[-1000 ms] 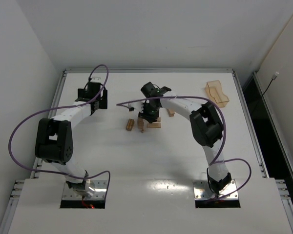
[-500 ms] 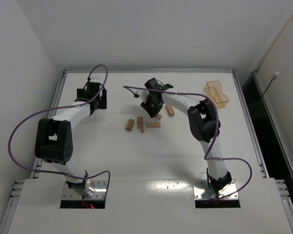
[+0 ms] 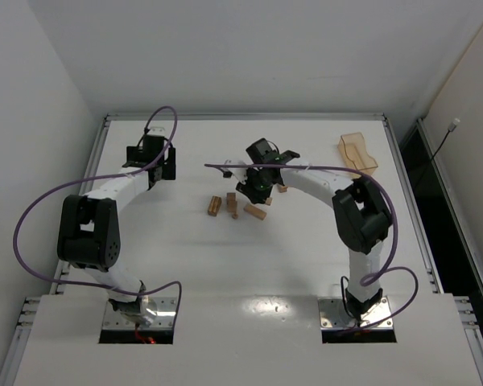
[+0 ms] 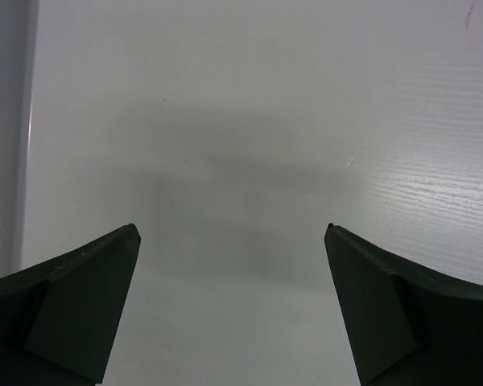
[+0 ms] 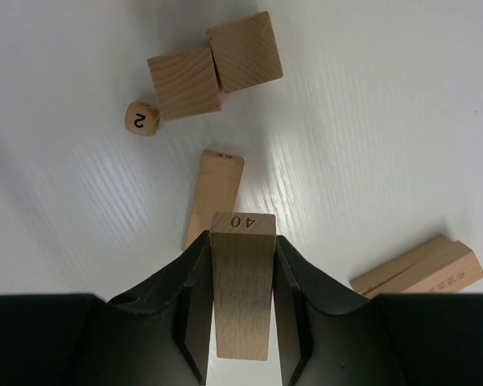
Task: Build the wood block tower
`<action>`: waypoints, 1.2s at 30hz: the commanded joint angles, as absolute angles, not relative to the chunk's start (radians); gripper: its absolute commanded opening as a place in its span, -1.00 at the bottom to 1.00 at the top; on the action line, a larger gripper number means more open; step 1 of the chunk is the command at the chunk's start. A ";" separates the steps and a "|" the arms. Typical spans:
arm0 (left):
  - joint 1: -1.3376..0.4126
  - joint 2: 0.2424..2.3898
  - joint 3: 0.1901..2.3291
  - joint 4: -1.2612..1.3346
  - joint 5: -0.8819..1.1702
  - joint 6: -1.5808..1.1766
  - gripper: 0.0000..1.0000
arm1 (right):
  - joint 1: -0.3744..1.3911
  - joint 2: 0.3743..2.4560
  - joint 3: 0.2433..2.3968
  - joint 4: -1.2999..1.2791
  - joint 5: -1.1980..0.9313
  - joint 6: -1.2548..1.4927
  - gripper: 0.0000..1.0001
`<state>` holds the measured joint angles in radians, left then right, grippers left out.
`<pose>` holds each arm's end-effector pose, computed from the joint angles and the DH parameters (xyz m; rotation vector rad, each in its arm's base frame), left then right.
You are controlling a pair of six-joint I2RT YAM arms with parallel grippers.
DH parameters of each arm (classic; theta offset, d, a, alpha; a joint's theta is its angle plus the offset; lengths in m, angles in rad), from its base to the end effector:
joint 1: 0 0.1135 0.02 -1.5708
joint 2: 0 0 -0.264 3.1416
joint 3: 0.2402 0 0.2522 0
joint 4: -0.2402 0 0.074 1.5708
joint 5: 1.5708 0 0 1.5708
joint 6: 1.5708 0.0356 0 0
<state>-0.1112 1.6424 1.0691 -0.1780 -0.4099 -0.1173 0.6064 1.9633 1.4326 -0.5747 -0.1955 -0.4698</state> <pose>0.3545 -0.0253 0.2216 -0.2112 2.2619 0.3552 0.3342 0.2402 0.1878 -1.4242 2.2650 0.3049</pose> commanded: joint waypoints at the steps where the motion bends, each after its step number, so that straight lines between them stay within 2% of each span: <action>1: -0.101 1.618 1.103 -0.153 -0.403 -0.132 0.98 | 0.606 1.965 1.457 -0.550 -0.239 -0.514 -1.00; 8: -0.101 1.618 1.103 -0.153 -0.403 -0.132 0.98 | 0.606 2.072 1.607 -0.713 -0.262 -0.377 -1.00; 16: -0.101 1.618 1.103 -0.153 -0.403 -0.132 0.98 | 0.606 2.121 1.666 -0.761 -0.296 -0.290 -1.00; 36: -0.101 1.618 1.103 -0.153 -0.403 -0.132 0.98 | 0.597 2.109 1.585 -0.703 -0.236 -0.253 -1.00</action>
<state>-0.1112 1.6424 1.0691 -0.1780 -0.4076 -0.1173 0.6037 2.1315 1.5837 -0.7361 -0.2394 -0.2684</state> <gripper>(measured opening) 0.992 0.272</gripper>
